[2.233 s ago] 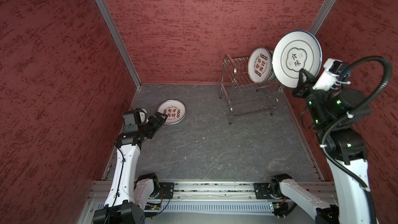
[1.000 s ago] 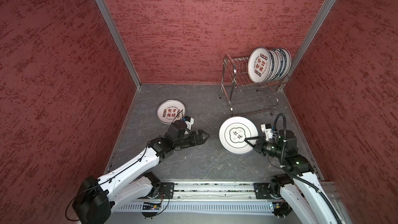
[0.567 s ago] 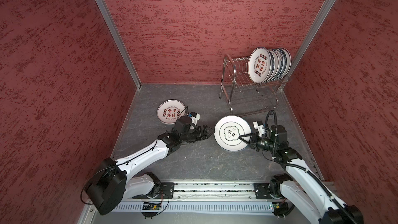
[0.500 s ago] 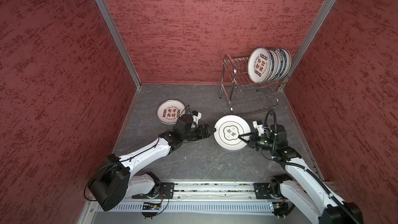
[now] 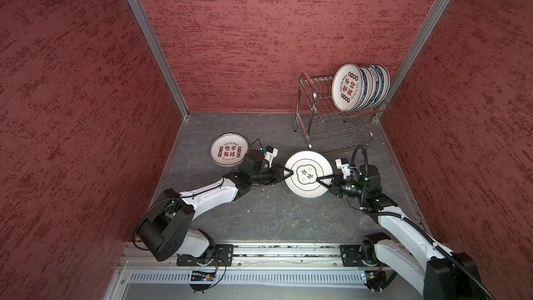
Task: Unload the plates from the dish rack
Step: Place the plate among the plates.
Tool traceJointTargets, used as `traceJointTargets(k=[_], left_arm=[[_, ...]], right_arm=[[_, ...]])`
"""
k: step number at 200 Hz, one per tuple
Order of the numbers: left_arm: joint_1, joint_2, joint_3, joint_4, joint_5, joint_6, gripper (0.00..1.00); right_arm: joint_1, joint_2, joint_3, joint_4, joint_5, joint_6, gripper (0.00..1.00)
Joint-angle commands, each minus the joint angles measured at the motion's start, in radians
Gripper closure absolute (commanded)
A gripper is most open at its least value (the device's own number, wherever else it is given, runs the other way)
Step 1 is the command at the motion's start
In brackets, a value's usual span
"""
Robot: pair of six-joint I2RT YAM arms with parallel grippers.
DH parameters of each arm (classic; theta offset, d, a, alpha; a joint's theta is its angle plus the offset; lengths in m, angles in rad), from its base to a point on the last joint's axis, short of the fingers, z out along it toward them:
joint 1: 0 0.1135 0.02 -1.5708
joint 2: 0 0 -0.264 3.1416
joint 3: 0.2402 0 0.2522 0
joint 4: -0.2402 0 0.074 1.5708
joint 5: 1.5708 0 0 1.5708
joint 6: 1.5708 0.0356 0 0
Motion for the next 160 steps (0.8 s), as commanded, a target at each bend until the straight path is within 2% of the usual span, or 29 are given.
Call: traceJointTargets(k=[1, 42, 62, 71, 90, 104, 116, 135, 160], left_arm=[[-0.002, -0.003, 0.004, 0.034, 0.036, 0.007, 0.75], [-0.002, 0.028, -0.009, 0.03, 0.066, 0.009, 0.91], [0.0, 0.018, -0.019, 0.01, 0.06, 0.009, 1.0], [0.0, 0.007, -0.021, -0.004, 0.051, 0.01, 1.0], [0.011, -0.025, -0.025, -0.057, 0.033, 0.017, 1.0], [0.033, -0.058, -0.033, -0.09, 0.029, 0.019, 1.0], [0.064, -0.095, -0.032, -0.154, 0.019, 0.028, 1.0], [0.139, -0.167, -0.031, -0.283, 0.014, 0.045, 1.0], [0.293, -0.275, -0.023, -0.455, 0.029, 0.083, 1.0]], right_arm=[[0.008, 0.006, 0.005, 0.109, -0.026, 0.008, 0.88], [0.021, 0.05, 0.004, 0.154, -0.026, 0.014, 0.82], [0.025, 0.051, 0.005, 0.16, -0.018, 0.015, 0.7], [0.026, 0.048, 0.006, 0.162, -0.016, 0.016, 0.64], [0.026, 0.042, 0.017, 0.143, -0.007, 0.007, 0.45], [0.026, 0.028, 0.041, 0.069, 0.028, -0.024, 0.33], [0.026, 0.018, 0.071, -0.021, 0.063, -0.061, 0.26], [0.025, -0.004, 0.128, -0.197, 0.155, -0.121, 0.2], [0.025, -0.019, 0.219, -0.472, 0.325, -0.221, 0.16]])
